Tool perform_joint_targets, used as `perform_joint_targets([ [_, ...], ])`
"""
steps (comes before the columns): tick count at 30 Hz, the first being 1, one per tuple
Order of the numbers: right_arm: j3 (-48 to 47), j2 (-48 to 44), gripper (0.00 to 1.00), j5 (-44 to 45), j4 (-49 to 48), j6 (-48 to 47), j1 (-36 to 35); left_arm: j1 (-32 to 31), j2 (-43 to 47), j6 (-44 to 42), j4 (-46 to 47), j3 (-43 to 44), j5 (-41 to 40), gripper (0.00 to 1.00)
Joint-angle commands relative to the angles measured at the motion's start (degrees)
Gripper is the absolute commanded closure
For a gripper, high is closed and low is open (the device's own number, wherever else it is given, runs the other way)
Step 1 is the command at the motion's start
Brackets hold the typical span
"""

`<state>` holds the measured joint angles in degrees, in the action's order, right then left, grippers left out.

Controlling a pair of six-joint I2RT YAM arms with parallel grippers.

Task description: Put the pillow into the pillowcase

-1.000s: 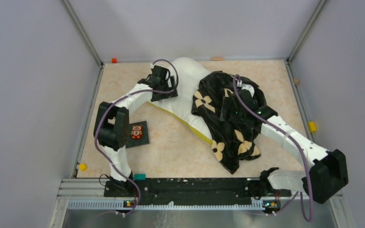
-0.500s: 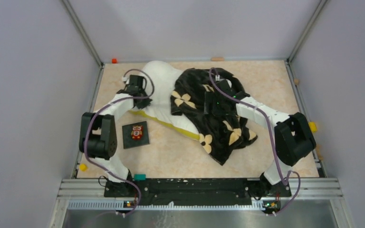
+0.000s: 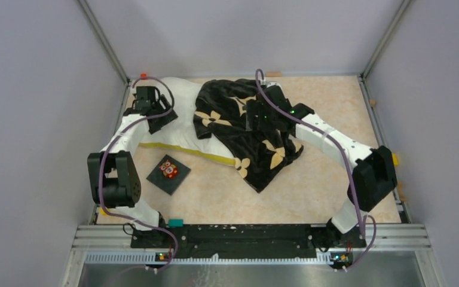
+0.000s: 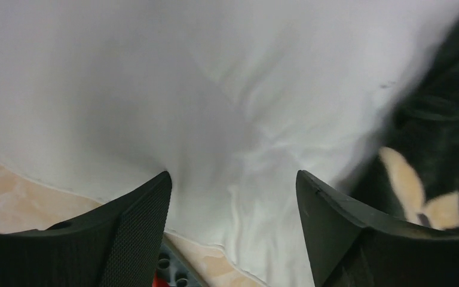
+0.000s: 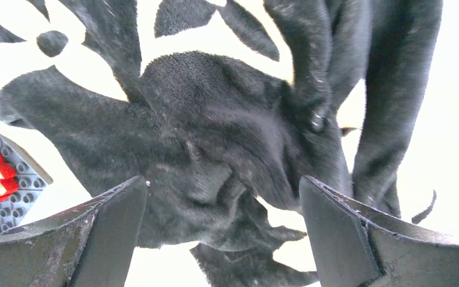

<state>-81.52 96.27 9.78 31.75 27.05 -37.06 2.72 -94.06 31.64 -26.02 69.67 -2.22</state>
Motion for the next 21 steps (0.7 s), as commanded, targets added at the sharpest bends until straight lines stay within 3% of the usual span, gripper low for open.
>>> perform_joint_targets([
  [1,0.6,-9.3,0.03,4.4,1.7,-1.3,0.8,-5.2,5.9,-5.5,0.1,5.5,3.8,0.14],
  [8,7.0,-11.4,0.04,0.9,-3.4,-4.9,4.4,-21.6,7.3,-7.4,-3.2,7.1,-1.4,0.08],
  [12,5.2,-7.5,0.07,-2.0,-4.6,-6.9,4.0,-28.5,5.4,-5.9,-2.3,5.6,-3.8,0.08],
  [17,4.1,-3.6,0.1,-2.0,-5.2,-7.8,2.6,-33.0,1.6,-4.0,0.7,4.8,-3.4,0.12],
  [21,1.6,1.0,0.16,-0.3,-4.2,-7.8,2.6,-33.9,-1.8,-1.9,0.8,4.7,-4.5,0.21],
])
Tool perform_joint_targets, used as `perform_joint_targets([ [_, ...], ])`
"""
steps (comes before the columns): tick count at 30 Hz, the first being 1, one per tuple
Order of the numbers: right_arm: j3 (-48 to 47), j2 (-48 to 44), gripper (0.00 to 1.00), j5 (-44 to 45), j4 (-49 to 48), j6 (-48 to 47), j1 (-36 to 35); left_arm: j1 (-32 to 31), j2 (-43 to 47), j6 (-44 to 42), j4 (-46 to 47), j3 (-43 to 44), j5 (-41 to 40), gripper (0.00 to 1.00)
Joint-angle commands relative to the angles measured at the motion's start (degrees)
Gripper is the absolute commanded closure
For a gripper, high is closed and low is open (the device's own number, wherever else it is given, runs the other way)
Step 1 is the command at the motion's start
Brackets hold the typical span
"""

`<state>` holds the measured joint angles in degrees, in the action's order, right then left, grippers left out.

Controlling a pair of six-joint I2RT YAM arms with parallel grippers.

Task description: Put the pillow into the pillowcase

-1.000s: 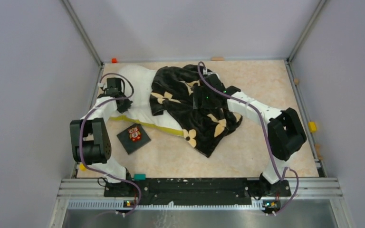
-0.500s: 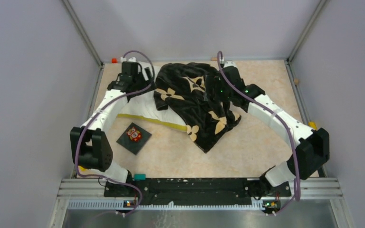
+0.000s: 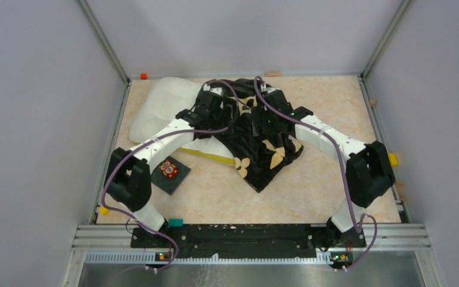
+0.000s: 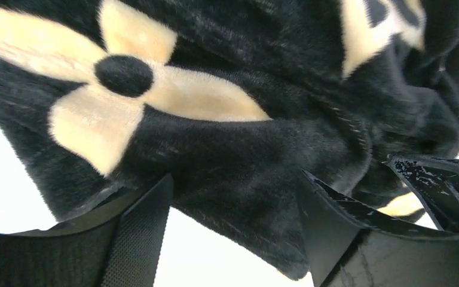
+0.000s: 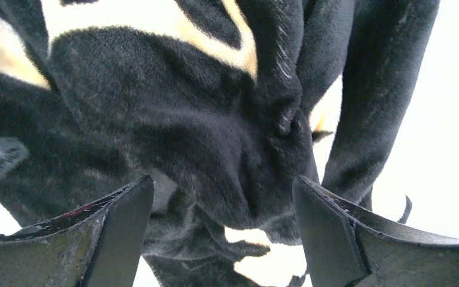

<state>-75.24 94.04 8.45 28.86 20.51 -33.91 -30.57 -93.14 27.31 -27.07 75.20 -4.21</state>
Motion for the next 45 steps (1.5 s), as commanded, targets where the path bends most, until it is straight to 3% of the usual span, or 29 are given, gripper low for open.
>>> perform_joint_targets([
  [1,-5.2,3.9,0.18,1.9,-1.5,-1.2,-0.5,-0.7,-3.2,2.8,2.0,-1.1,-3.3,0.24],
  [4,-8.0,4.8,0.33,5.5,-0.2,-0.4,-0.3,-0.7,-4.1,3.5,2.2,-1.4,-5.8,0.4],
  [8,-12.0,4.3,0.83,11.0,3.6,0.9,-0.2,-0.7,-4.1,4.1,-1.8,1.8,-10.4,0.87],
  [9,-12.8,3.8,0.92,12.7,4.4,1.1,-0.2,-0.7,-3.4,3.8,-2.9,2.8,-11.5,0.94],
  [10,-13.6,3.4,0.99,14.0,5.2,1.2,-0.1,-0.7,-2.7,3.5,-3.6,3.5,-12.8,1.0],
  [11,-14.3,2.9,1.0,15.2,5.8,1.1,0.2,-0.7,-1.5,3.1,-4.1,4.2,-13.8,1.0],
  [21,-23.9,-2.5,1.0,19.9,13.0,1.0,5.2,-0.5,9.0,-3.2,-8.1,12.5,-19.8,1.0],
  [24,-30.0,-4.8,1.0,20.4,14.8,0.2,5.6,-0.5,9.8,-6.0,-8.2,18.3,-18.6,1.0],
  [26,-34.2,-6.1,1.0,19.5,15.9,-0.5,5.6,-0.5,9.5,-8.8,-6.4,22.3,-13.7,1.0],
  [28,-37.3,-7.5,1.0,15.1,15.7,-1.8,5.6,-0.6,8.7,-10.4,-4.9,25.9,-10.7,1.0],
  [32,-41.9,-6.2,1.0,-0.1,17.1,-1.4,4.6,0.4,3.7,-11.2,-12.4,37.6,-19.4,1.0],
  [38,-42.6,2.9,1.0,-3.6,13.2,0.4,-10.0,18.2,-1.5,-4.6,-16.1,41.7,-11.8,1.0],
  [41,-45.8,9.3,1.0,-7.0,13.5,0.7,-13.8,23.5,-4.1,-3.4,-15.7,39.3,-9.4,1.0],
  [42,-45.9,10.1,1.0,-7.6,13.7,0.7,-14.2,24.7,-4.9,-3.3,-15.5,38.4,-8.0,0.95],
  [43,-45.5,10.3,0.87,-7.6,14.0,0.7,-14.2,25.4,-5.5,-3.6,-14.8,37.1,-5.7,0.83],
  [44,-44.0,9.8,0.56,-6.6,14.1,0.4,-14.2,25.5,-5.7,-4.2,-14.1,35.1,-3.3,0.63],
  [45,-42.1,8.5,0.37,-5.3,13.7,-0.1,-14.2,25.4,-5.3,-4.9,-12.8,33.3,-1.9,0.45],
])
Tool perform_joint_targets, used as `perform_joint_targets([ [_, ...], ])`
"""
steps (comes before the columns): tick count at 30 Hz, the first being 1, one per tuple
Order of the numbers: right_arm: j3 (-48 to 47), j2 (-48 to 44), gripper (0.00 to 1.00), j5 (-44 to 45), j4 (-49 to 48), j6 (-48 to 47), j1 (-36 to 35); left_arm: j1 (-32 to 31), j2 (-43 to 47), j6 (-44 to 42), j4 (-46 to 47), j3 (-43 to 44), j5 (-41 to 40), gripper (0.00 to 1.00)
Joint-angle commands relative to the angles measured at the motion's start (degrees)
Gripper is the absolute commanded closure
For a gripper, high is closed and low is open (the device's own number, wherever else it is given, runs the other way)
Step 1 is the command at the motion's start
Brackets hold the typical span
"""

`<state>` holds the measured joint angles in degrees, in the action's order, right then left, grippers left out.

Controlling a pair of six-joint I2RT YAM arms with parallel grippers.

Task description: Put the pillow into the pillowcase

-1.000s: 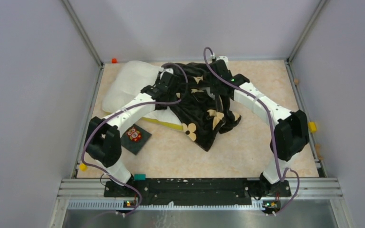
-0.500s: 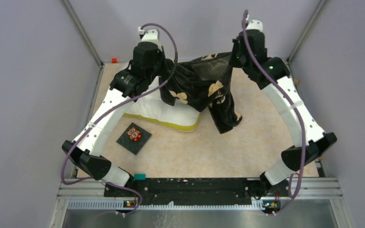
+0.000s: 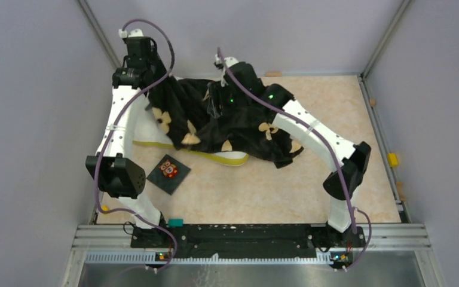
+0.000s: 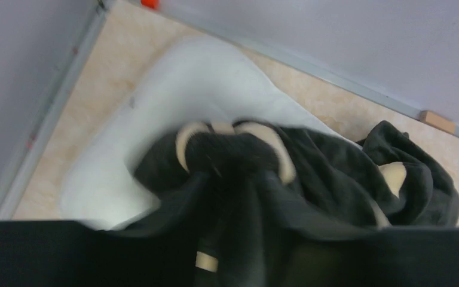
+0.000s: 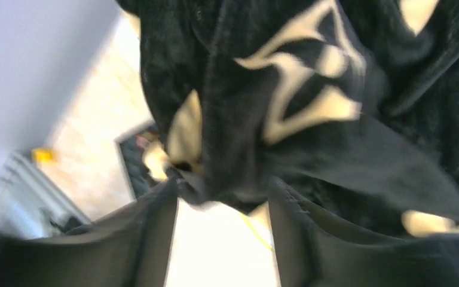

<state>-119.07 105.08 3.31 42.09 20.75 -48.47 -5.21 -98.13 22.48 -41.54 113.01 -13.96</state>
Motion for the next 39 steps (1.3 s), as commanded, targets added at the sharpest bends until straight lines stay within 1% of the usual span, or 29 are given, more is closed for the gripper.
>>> perform_joint_targets([
  [1,4.0,-4.2,0.27,1.1,-0.3,-0.8,0.6,0.0,0.5,-0.5,2.9,-6.9,8.7,0.32],
  [2,6.0,-6.0,0.2,1.7,-1.0,-1.0,0.9,0.0,1.9,-0.8,4.5,-9.3,9.2,0.22],
  [4,10.6,-10.0,0.15,2.0,-2.1,-0.5,3.0,0.0,4.4,-1.0,6.7,-13.5,10.3,0.06],
  [5,13.2,-12.0,0.14,1.7,-2.9,0.2,5.3,0.0,5.5,-1.0,6.9,-14.6,10.9,0.02],
  [7,19.7,-16.4,0.12,-0.1,-5.0,2.2,10.7,-0.5,7.7,-1.2,7.4,-16.9,12.9,0.01],
  [10,29.6,-21.2,0.12,-1.5,-7.9,4.6,20.5,-3.9,11.0,-2.1,7.8,-21.1,12.3,0.01],
  [13,36.7,-22.5,0.1,-1.5,-10.7,5.1,27.9,-9.4,12.5,-2.6,8.2,-25.7,8.9,0.01],
  [15,40.1,-21.5,0.09,-3.0,-14.7,5.1,31.3,-12.8,12.5,-2.3,8.4,-28.4,4.1,0.01],
  [18,42.3,-16.7,0.07,-6.1,-20.6,3.9,33.8,-13.9,12.0,-0.7,9.0,-32.6,1.5,0.01],
  [22,40.1,-7.2,0.07,-7.7,-24.3,2.8,34.8,-14.0,11.3,0.3,11.7,-37.4,-0.5,0.01],
  [26,38.1,1.7,0.07,-9.1,-27.2,4.2,34.9,-13.9,6.4,2.0,11.7,-37.0,-1.7,0.01],
  [28,37.4,5.6,0.07,-11.3,-28.4,5.3,34.9,-13.9,3.3,2.7,11.0,-35.4,-1.0,0.01],
  [31,38.4,8.9,0.08,-14.9,-31.7,8.2,34.8,-13.9,-0.9,3.6,10.9,-33.5,-0.6,0.01],
  [32,38.9,9.1,0.11,-15.9,-32.9,9.3,34.8,-13.9,-1.9,3.6,11.5,-33.3,-0.4,0.03],
  [34,39.9,9.1,0.19,-17.7,-34.9,11.1,34.8,-13.9,-3.7,3.3,13.0,-33.1,0.0,0.09],
  [35,40.0,8.9,0.26,-18.4,-35.4,11.7,34.8,-13.9,-4.6,3.1,13.1,-32.6,-0.2,0.15],
  [36,39.7,8.7,0.38,-18.7,-35.2,12.1,34.8,-13.9,-5.5,2.9,12.9,-31.9,-0.2,0.25],
  [37,38.9,8.5,0.54,-18.7,-34.2,12.1,34.8,-13.9,-6.1,2.5,12.8,-31.4,0.0,0.36],
  [38,38.0,8.2,0.73,-18.8,-32.8,12.0,34.8,-13.9,-6.5,1.9,12.6,-30.8,0.5,0.52],
  [39,36.9,7.4,0.88,-18.4,-31.3,11.9,34.8,-13.9,-6.6,1.5,12.2,-30.1,1.1,0.67],
])
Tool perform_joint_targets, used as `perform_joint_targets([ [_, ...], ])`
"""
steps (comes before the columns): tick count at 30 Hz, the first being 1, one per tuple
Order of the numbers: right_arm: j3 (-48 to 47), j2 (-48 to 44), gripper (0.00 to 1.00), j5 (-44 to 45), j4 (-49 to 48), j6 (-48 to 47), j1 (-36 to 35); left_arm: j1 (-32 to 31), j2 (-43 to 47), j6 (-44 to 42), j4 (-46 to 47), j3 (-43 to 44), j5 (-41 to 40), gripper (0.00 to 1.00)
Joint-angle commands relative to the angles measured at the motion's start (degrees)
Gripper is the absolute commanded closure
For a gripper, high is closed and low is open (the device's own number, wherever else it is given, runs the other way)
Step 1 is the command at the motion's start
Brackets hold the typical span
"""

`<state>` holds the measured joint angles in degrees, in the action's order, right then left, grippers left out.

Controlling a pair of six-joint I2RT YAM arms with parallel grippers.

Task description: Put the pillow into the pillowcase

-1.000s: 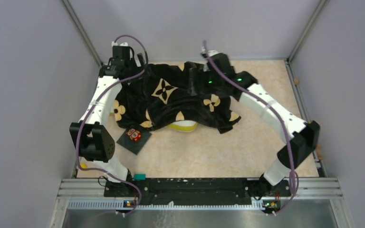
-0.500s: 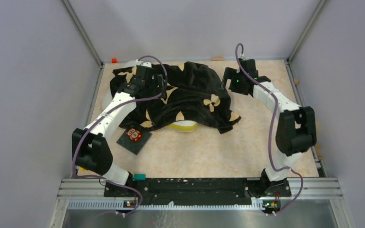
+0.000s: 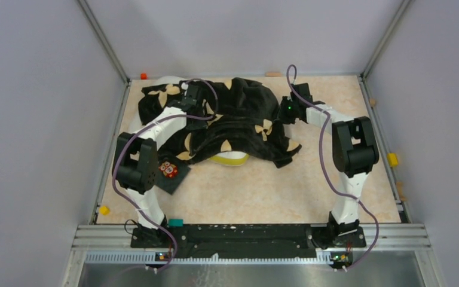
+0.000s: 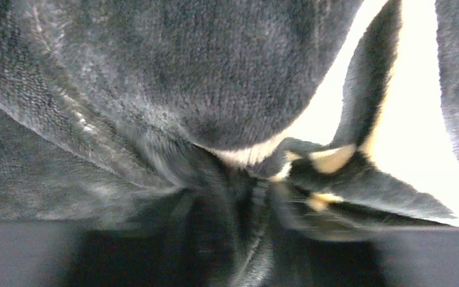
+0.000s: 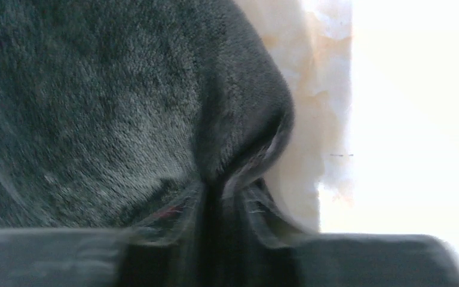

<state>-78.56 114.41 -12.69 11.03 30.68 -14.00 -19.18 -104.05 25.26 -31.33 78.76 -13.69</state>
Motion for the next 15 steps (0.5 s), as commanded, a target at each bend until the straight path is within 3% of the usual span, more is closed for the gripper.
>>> perform_joint_targets([
  [1,-4.8,-2.8,1.0,-1.3,1.7,1.8,0.4,0.0,0.0,-1.5,1.1,5.0,1.3,0.8],
  [3,-8.2,-5.6,1.0,2.0,6.9,0.6,0.3,-0.7,2.3,-3.1,-0.7,7.1,1.7,0.97],
  [4,-9.8,-7.1,1.0,4.2,9.7,-0.1,0.4,-1.2,3.9,-4.3,-1.3,8.1,1.7,1.0],
  [10,-21.0,-17.6,1.0,18.4,27.1,-4.3,0.3,-4.1,12.1,-8.6,-8.4,17.4,4.4,1.0],
  [15,-33.7,-22.4,1.0,31.6,40.7,-7.7,1.0,-11.6,15.1,-10.4,-14.0,24.9,4.2,1.0],
])
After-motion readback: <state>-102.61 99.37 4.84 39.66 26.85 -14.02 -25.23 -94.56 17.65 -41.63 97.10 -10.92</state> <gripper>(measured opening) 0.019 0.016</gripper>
